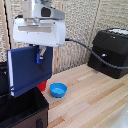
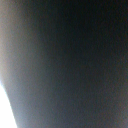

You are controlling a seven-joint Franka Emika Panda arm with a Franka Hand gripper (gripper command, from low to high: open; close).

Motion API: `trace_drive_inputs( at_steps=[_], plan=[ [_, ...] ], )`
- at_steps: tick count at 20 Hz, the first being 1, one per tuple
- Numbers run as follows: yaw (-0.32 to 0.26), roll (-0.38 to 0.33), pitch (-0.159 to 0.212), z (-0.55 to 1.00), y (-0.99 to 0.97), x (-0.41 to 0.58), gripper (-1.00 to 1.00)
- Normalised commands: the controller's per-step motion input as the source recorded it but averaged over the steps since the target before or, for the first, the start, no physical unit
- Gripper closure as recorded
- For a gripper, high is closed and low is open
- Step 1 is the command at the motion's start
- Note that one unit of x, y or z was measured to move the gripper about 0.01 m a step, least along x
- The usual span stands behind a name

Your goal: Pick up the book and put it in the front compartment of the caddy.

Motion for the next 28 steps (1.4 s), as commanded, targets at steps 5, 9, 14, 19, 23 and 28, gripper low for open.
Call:
trace_drive_inputs(
  at_steps=[5, 9, 14, 19, 23, 28],
  plan=[
    [-0.033, 0.0, 0.065, 0.34, 0.86, 0.121, 1.0],
    [-0.018, -0.026, 0.09, 0.16, 0.87, 0.224, 1.0],
    [-0.003, -0.115, 0.085, -0.03, 0.62, 0.53, 1.0],
    [0.0, -0.132, 0.075, -0.01, 0.23, 0.647, 1.0],
    [0.0, -0.106, 0.06, 0.03, 0.16, 0.543, 1.0],
    [0.007, -0.039, 0.02, 0.11, 0.1, 0.21, -1.0]
  ],
)
